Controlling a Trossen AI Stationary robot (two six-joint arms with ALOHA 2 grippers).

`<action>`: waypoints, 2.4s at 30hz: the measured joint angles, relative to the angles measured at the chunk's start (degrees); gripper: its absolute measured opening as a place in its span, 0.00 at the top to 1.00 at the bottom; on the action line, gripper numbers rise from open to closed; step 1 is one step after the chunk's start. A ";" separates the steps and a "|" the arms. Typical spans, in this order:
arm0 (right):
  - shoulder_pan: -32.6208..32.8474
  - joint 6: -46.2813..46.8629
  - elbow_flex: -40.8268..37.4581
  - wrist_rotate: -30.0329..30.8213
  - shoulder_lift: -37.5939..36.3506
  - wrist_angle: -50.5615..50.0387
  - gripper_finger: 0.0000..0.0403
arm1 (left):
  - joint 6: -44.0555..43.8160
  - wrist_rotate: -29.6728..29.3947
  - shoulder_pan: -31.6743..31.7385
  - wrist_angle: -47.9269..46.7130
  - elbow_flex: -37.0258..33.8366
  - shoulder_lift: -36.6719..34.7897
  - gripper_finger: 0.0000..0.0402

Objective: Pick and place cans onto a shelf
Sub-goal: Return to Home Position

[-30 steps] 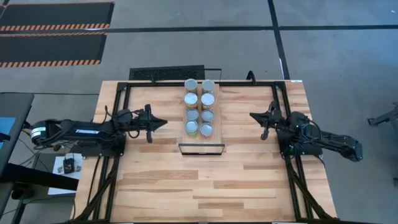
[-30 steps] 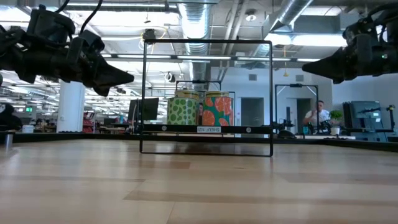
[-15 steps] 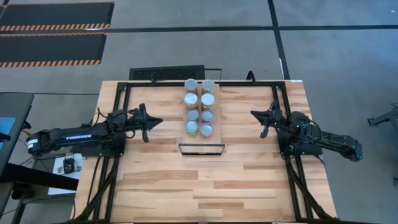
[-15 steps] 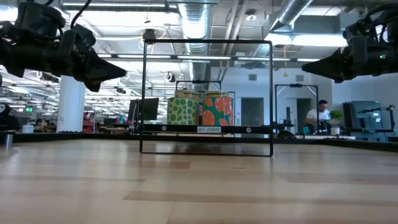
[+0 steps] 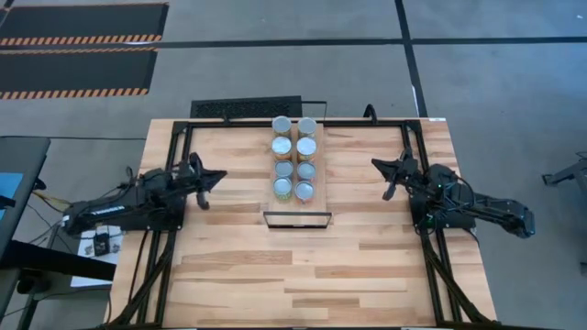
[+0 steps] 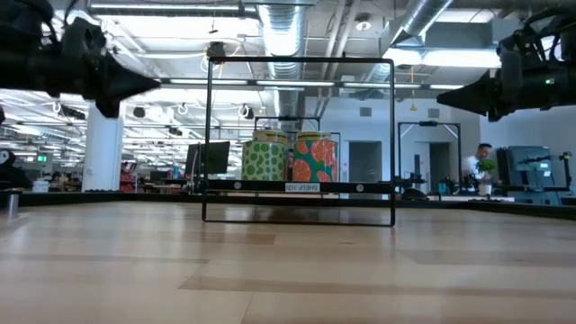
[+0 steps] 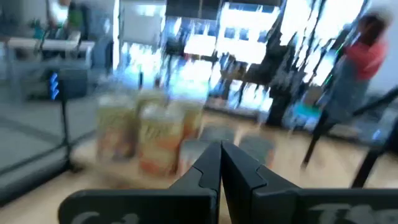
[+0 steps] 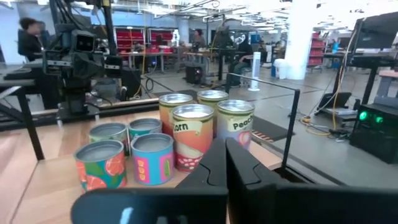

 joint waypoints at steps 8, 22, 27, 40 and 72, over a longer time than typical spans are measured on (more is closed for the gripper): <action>1.22 1.44 -0.04 -4.37 0.01 -0.83 0.99 | -0.26 2.38 -4.26 0.17 0.02 0.12 1.00; 1.22 0.99 -0.04 -4.52 1.03 -0.83 0.87 | -2.12 4.39 -5.02 -0.03 0.02 0.12 1.00; 1.22 0.81 -0.04 -4.54 1.03 -0.76 0.87 | -2.42 4.39 -5.02 -0.03 0.02 0.12 1.00; 1.22 0.84 -0.04 -4.59 1.03 -0.72 0.87 | -2.53 4.39 -5.02 -0.01 0.02 0.12 1.00; 1.22 0.90 -0.04 -4.72 1.03 -0.65 0.87 | -2.57 4.41 -5.00 0.00 0.02 0.12 1.00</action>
